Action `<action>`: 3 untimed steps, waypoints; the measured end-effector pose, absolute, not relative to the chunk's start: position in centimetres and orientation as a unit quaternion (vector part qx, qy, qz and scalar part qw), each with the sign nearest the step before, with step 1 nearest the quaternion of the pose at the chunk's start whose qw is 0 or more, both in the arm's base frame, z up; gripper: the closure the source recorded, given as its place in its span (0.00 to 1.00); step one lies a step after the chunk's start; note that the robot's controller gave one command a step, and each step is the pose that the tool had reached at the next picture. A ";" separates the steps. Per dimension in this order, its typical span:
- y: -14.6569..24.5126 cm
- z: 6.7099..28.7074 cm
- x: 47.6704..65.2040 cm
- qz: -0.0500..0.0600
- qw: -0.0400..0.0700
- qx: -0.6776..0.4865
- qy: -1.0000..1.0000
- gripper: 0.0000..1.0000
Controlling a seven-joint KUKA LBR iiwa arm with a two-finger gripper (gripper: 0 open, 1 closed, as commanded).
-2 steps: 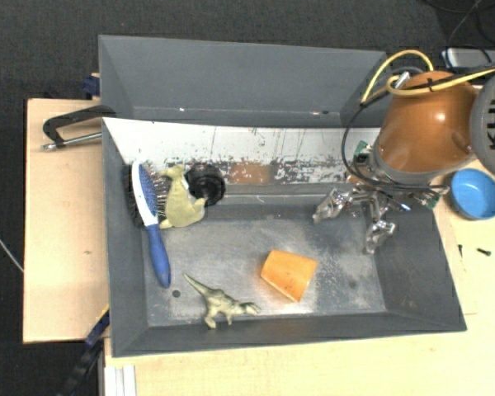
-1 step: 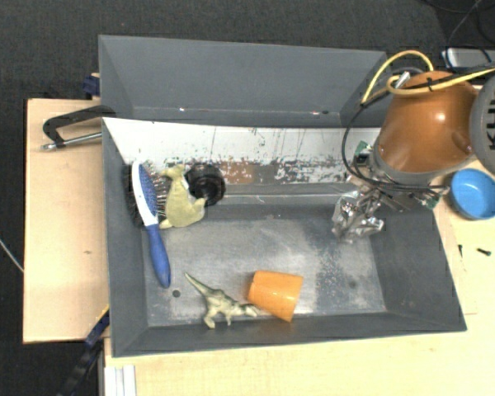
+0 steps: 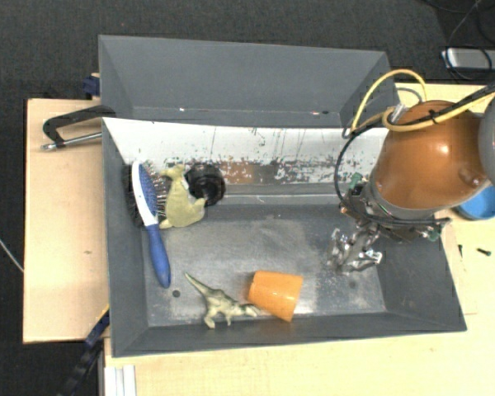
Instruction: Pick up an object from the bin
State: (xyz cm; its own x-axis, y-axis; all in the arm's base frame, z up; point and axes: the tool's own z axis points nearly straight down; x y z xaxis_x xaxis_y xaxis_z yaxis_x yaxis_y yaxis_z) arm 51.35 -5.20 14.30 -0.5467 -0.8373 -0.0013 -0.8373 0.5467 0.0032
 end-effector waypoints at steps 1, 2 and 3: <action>-2.2 12.0 50.5 -0.001 0.000 0.416 -0.910 1.00; -2.3 12.0 50.5 0.000 -0.001 0.415 -0.910 0.00; 3.7 14.8 50.5 0.000 -0.004 0.414 -0.910 0.00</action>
Offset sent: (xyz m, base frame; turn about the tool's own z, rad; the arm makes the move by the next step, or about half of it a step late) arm -0.0090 0.0278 -0.0234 0.1356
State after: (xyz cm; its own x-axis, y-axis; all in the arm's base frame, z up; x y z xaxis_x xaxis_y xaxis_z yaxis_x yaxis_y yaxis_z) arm 50.50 3.69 14.82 -0.6571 -0.7538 -0.0086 -0.7538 0.6571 -0.0028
